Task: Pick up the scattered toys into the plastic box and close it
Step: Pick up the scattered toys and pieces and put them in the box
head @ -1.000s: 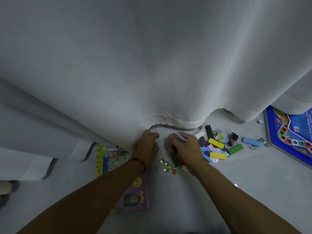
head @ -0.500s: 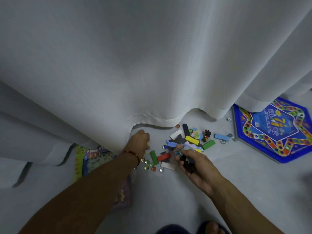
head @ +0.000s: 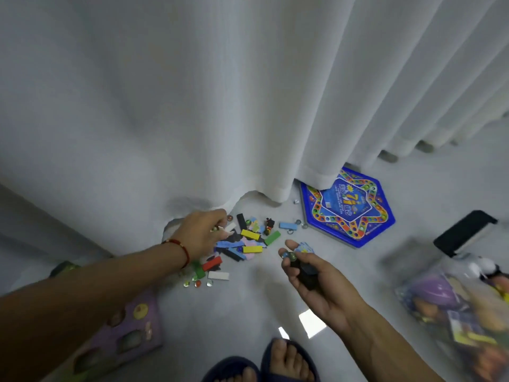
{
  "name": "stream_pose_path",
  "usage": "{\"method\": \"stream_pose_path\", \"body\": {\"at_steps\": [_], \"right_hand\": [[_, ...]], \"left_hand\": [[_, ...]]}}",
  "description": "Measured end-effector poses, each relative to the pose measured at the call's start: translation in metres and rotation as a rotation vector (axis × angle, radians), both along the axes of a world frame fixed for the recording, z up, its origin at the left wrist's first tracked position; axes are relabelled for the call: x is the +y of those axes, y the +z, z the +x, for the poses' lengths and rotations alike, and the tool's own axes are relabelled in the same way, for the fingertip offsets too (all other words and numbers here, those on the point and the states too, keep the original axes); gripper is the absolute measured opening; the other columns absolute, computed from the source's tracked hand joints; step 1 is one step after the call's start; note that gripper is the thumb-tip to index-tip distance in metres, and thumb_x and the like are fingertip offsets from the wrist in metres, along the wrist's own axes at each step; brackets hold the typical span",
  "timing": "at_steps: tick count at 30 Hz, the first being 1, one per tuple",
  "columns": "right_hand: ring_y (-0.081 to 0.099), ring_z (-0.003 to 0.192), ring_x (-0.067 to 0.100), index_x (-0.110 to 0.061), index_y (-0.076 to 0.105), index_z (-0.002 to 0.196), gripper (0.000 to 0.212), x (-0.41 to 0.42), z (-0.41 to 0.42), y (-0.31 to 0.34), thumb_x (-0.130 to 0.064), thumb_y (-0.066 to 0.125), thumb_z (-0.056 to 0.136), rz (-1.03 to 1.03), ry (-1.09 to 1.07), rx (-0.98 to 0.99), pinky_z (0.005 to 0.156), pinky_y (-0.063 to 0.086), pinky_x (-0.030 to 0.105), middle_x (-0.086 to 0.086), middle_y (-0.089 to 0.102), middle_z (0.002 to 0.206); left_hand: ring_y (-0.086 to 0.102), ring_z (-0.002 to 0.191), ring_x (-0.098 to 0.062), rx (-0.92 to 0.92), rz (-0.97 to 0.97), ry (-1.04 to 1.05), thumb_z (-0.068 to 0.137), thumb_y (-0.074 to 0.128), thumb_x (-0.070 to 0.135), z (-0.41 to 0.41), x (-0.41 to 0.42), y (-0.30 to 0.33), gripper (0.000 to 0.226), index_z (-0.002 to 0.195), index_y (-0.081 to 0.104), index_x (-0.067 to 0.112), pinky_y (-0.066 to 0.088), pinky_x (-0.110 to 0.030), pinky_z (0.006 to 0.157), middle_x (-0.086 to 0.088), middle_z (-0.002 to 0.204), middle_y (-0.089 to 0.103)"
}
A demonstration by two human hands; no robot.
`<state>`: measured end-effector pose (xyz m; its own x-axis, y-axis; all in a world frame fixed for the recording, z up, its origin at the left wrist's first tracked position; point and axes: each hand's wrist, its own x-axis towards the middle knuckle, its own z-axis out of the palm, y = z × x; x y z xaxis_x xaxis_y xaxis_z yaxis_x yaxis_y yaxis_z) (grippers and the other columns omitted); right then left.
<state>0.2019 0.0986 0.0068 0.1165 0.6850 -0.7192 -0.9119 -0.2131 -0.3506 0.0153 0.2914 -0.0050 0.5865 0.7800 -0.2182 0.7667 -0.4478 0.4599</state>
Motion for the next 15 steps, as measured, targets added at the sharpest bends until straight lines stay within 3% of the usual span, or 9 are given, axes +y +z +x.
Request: {"method": "stream_pose_path", "body": {"at_steps": [3, 6, 9, 10, 12, 14, 15], "right_hand": [[0.061, 0.079, 0.022, -0.002, 0.070, 0.114, 0.030, -0.041, 0.028, 0.045, -0.001, 0.057, 0.087, 0.063, -0.139, -0.058, 0.054, 0.053, 0.022, 0.018, 0.069, 0.104], [0.059, 0.074, 0.020, -0.007, 0.071, 0.106, 0.026, -0.094, 0.076, 0.090, -0.001, 0.054, 0.088, 0.099, -0.347, -0.182, 0.050, 0.049, 0.020, 0.013, 0.069, 0.096], [0.054, 0.071, 0.017, -0.010, 0.066, 0.103, 0.020, -0.158, 0.138, 0.118, -0.004, 0.050, 0.092, 0.016, -0.565, -0.314, 0.050, 0.050, 0.019, 0.010, 0.062, 0.102], [0.054, 0.072, 0.018, -0.009, 0.064, 0.102, 0.017, -0.178, 0.156, 0.127, -0.007, 0.050, 0.093, -0.010, -0.641, -0.316, 0.053, 0.052, 0.020, 0.011, 0.058, 0.106], [0.059, 0.087, 0.022, -0.005, 0.060, 0.103, 0.017, -0.213, 0.186, 0.141, -0.018, 0.052, 0.094, -0.072, -0.787, -0.291, 0.076, 0.057, 0.026, 0.014, 0.052, 0.117], [0.056, 0.115, 0.033, 0.000, 0.051, 0.121, 0.043, -0.242, 0.206, 0.150, -0.028, 0.056, 0.090, -0.095, -0.888, -0.240, 0.100, 0.050, 0.043, 0.019, 0.047, 0.132], [0.049, 0.128, 0.040, 0.001, 0.042, 0.136, 0.059, -0.255, 0.212, 0.153, -0.030, 0.056, 0.088, -0.090, -0.926, -0.237, 0.106, 0.044, 0.053, 0.023, 0.041, 0.141]], "left_hand": [[0.070, 0.054, -0.022, -0.218, -0.292, -0.089, 0.088, 0.067, 0.017, 0.063, -0.033, 0.063, 0.004, 0.087, 0.065, 0.021, 0.059, -0.034, 0.056, -0.005, 0.082, 0.069], [0.070, 0.060, -0.026, -0.276, -0.497, -0.232, 0.092, 0.060, 0.014, 0.144, -0.088, 0.123, 0.007, 0.087, 0.064, 0.011, 0.055, -0.030, 0.054, -0.014, 0.067, 0.070], [0.063, 0.051, -0.023, -0.331, -0.664, -0.289, 0.094, 0.054, 0.005, 0.227, -0.164, 0.171, 0.009, 0.092, 0.061, -0.001, 0.055, -0.028, 0.052, -0.016, 0.060, 0.063], [0.065, 0.055, -0.023, -0.345, -0.719, -0.287, 0.094, 0.053, 0.003, 0.251, -0.190, 0.185, 0.012, 0.100, 0.061, -0.005, 0.058, -0.030, 0.058, -0.016, 0.067, 0.066], [0.068, 0.090, -0.030, -0.363, -0.908, -0.259, 0.095, 0.054, 0.006, 0.289, -0.235, 0.209, 0.031, 0.124, 0.051, -0.007, 0.059, -0.038, 0.083, -0.018, 0.110, 0.064], [0.048, 0.129, -0.036, -0.352, -1.162, -0.226, 0.098, 0.055, 0.024, 0.310, -0.266, 0.227, 0.056, 0.145, 0.031, 0.004, 0.048, -0.043, 0.102, -0.019, 0.146, 0.038], [0.037, 0.137, -0.037, -0.341, -1.246, -0.213, 0.098, 0.053, 0.033, 0.315, -0.275, 0.233, 0.063, 0.150, 0.024, 0.010, 0.043, -0.044, 0.107, -0.020, 0.155, 0.024]]}}
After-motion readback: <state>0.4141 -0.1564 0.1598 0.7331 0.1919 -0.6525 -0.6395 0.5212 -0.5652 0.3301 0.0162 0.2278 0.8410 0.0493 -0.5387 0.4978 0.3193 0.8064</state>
